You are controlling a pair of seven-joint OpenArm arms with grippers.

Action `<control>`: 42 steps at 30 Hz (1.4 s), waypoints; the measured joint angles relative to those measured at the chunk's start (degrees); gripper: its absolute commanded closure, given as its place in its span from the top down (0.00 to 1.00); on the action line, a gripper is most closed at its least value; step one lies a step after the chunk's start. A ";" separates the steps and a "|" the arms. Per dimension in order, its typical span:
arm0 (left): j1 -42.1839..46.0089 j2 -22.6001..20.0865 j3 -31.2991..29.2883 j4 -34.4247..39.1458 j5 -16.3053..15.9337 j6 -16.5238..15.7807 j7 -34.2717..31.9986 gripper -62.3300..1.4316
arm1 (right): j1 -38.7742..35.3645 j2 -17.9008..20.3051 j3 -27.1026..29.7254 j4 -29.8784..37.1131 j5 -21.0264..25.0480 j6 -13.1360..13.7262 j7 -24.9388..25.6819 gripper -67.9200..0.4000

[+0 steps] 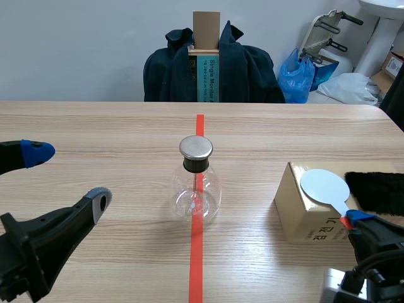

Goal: Do the electroscope experiment.
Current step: 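Pick up the white charging plate, then bring the plate to the electroscope and point at the metal foil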

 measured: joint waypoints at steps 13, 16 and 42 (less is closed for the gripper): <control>0.00 0.00 0.00 0.00 0.00 0.00 0.00 1.00 | 0.00 0.00 0.00 0.00 -0.26 -0.02 0.22 0.02; 0.00 0.00 0.00 0.00 1.33 0.02 0.00 1.00 | -0.11 0.00 0.31 0.00 0.13 -3.41 0.50 0.02; -2.73 -1.40 -4.09 -5.79 10.78 -6.32 2.51 0.08 | -6.62 3.50 32.68 35.04 29.18 -10.25 2.19 0.02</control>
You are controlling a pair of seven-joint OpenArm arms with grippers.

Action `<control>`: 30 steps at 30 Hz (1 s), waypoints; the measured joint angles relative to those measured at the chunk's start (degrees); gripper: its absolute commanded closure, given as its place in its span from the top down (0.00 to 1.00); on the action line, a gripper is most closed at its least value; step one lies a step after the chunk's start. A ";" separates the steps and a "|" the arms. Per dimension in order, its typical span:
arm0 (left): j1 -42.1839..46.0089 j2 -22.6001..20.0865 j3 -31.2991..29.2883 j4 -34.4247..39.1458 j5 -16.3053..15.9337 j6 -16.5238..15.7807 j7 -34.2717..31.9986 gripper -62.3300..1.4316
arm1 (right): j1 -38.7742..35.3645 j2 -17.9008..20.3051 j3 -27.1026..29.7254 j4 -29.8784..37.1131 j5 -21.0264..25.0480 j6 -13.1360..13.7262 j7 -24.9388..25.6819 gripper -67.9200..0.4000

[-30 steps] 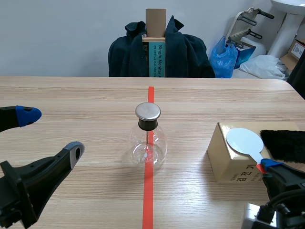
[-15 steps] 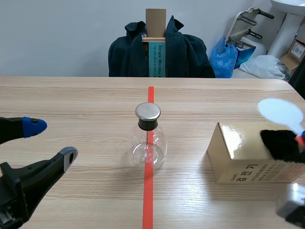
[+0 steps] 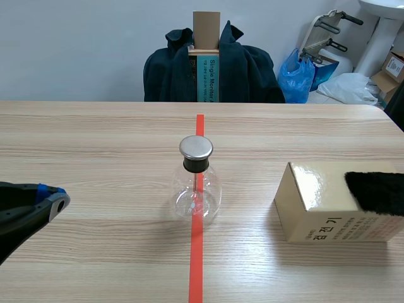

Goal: Do the electroscope experiment.
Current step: 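Bring the plate to the electroscope and point at the metal foil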

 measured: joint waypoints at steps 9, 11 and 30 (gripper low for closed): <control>-17.57 0.02 6.10 -23.63 0.00 -6.56 -9.25 0.08 | 0.00 0.00 0.42 1.57 0.96 0.00 1.29 0.02; -21.59 0.02 8.57 -28.50 0.00 -8.61 -10.93 0.08 | 0.00 0.00 0.33 1.55 0.94 0.02 2.34 0.02; -48.17 10.19 33.44 -57.13 10.49 -9.79 -21.07 0.08 | 15.17 -10.97 -24.44 -7.21 -23.23 14.91 5.35 0.02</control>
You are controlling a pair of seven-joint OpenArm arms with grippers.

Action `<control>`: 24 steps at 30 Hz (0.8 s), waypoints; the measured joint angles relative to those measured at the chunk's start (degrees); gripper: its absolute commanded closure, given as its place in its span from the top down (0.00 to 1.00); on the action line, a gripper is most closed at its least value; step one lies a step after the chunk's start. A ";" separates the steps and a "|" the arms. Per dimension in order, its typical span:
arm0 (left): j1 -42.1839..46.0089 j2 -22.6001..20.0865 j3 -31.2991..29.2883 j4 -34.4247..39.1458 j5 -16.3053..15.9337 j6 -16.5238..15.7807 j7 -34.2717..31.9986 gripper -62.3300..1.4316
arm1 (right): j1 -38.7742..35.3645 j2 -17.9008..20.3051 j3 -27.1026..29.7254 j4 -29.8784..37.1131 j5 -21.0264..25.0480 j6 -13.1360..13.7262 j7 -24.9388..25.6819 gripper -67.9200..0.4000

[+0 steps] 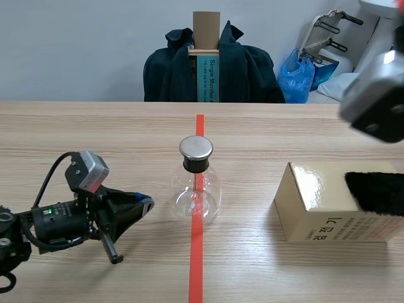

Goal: Do the electroscope experiment.
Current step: 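Bring the plate to the electroscope and point at the metal foil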

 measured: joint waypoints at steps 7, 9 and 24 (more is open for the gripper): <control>-1.18 0.57 1.88 -1.36 -0.02 2.05 -1.70 0.08 | 4.42 -5.95 -7.30 -11.65 -7.74 1.01 4.66 0.02; -1.18 0.57 2.01 -1.38 -0.04 2.82 -2.36 0.08 | 4.83 -6.84 -8.15 -14.51 -9.44 1.01 5.73 0.02; -1.16 0.52 1.99 -1.38 -0.02 2.82 -2.29 0.08 | 9.94 -7.39 -10.84 -27.41 -10.80 1.01 9.68 0.02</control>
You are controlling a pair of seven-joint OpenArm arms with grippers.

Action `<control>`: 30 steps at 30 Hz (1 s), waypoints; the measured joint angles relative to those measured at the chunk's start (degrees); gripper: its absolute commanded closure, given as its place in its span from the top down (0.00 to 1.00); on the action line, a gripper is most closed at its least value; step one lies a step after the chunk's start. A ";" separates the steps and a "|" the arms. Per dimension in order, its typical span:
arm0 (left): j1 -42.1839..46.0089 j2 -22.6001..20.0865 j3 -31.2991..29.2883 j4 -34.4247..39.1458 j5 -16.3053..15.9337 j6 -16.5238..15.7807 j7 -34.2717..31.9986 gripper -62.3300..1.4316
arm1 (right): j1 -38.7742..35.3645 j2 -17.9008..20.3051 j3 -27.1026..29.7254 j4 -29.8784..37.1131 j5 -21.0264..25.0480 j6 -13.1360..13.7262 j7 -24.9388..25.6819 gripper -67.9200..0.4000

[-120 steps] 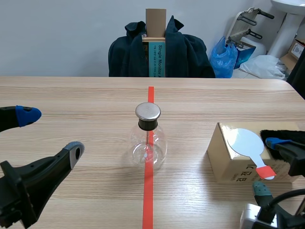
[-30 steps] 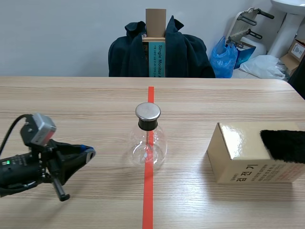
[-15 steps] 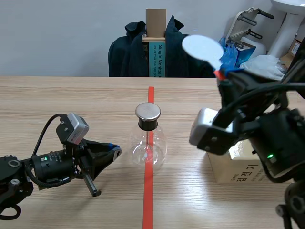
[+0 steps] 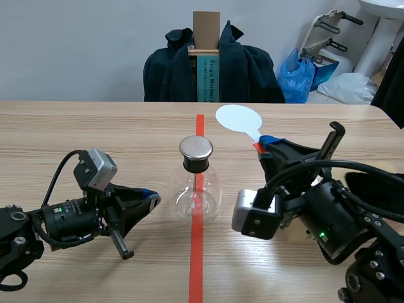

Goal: Do the electroscope experiment.
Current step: 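Bring the plate to the electroscope and point at the metal foil, then move the plate toward and away from the electroscope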

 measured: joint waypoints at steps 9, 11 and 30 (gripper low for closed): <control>0.00 -0.09 0.00 0.00 -0.02 0.00 0.00 0.08 | 0.26 0.13 -2.51 -0.55 -0.04 0.00 3.69 0.02; 0.00 -0.09 0.00 0.00 -0.02 0.00 0.00 0.08 | 0.26 0.13 -3.82 -0.55 -0.09 0.00 4.28 0.02; 0.00 -0.09 0.00 0.00 -0.02 0.00 0.00 0.08 | 0.26 0.13 -4.55 -0.55 -0.46 1.51 8.11 0.02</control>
